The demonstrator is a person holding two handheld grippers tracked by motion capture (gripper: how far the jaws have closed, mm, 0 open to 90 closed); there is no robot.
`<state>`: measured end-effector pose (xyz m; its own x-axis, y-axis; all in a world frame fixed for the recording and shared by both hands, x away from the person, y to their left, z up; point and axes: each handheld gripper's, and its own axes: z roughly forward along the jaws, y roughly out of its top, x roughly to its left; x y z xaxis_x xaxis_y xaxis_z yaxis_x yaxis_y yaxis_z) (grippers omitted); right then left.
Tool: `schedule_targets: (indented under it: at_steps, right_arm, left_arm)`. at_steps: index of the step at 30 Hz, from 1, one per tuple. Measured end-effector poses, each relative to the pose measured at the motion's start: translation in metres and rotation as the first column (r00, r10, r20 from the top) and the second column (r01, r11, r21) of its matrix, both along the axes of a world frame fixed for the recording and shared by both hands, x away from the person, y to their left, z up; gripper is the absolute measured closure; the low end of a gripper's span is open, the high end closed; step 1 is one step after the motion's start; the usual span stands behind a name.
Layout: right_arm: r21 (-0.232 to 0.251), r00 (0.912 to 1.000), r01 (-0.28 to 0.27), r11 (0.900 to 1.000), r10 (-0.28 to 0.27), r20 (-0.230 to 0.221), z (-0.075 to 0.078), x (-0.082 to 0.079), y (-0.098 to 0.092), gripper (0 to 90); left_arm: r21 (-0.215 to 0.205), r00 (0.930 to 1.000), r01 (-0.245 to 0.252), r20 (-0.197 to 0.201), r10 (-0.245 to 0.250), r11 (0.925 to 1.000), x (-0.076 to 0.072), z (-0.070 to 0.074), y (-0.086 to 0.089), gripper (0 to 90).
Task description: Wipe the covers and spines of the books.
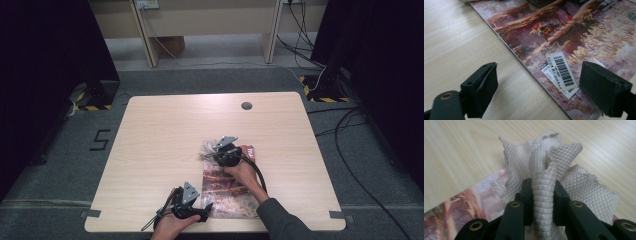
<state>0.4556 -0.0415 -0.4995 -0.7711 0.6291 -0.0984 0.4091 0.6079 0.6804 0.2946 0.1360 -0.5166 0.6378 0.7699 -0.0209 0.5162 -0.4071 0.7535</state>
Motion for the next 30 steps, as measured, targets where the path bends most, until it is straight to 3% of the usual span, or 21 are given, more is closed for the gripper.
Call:
schedule_targets:
  at_steps: [6,11,18,21,27,30]
  right_arm:
    - [0.008,0.9995,0.029,1.0,-0.029,0.01,-0.001,0.008,0.006,74.0]
    - [-0.024,0.9995,0.023,0.999,-0.023,0.02,0.0,0.011,0.01,74.6]
    - [-0.001,0.9986,-0.051,0.999,0.051,-0.009,0.0,-0.005,0.015,74.4]
    - [-0.012,0.9967,-0.081,0.997,0.08,-0.013,0.001,-0.011,0.017,73.3]
    - [-0.011,0.9952,-0.096,0.995,0.096,0.018,-0.001,-0.014,0.011,71.9]
    - [-0.018,0.9977,-0.066,0.998,0.067,0.014,0.0,-0.011,0.001,71.3]
  left_arm:
    - [-0.001,1.0,0.0,-0.002,0.0,1.0,0.0,0.0,0.0,14.1]
    - [-0.001,1.0,-0.001,0.0,0.001,1.0,0.0,0.0,0.001,14.1]
    - [0.0,1.0,-0.002,-0.004,0.002,1.0,0.0,0.0,0.001,14.1]
    - [-0.006,1.0,-0.006,-0.001,0.006,1.0,-0.001,-0.001,0.0,14.1]
    - [-0.01,1.0,-0.007,0.001,0.007,0.9999,-0.001,-0.001,0.0,14.1]
    - [-0.007,1.0,-0.005,0.006,0.005,1.0,-0.001,-0.001,0.0,14.4]
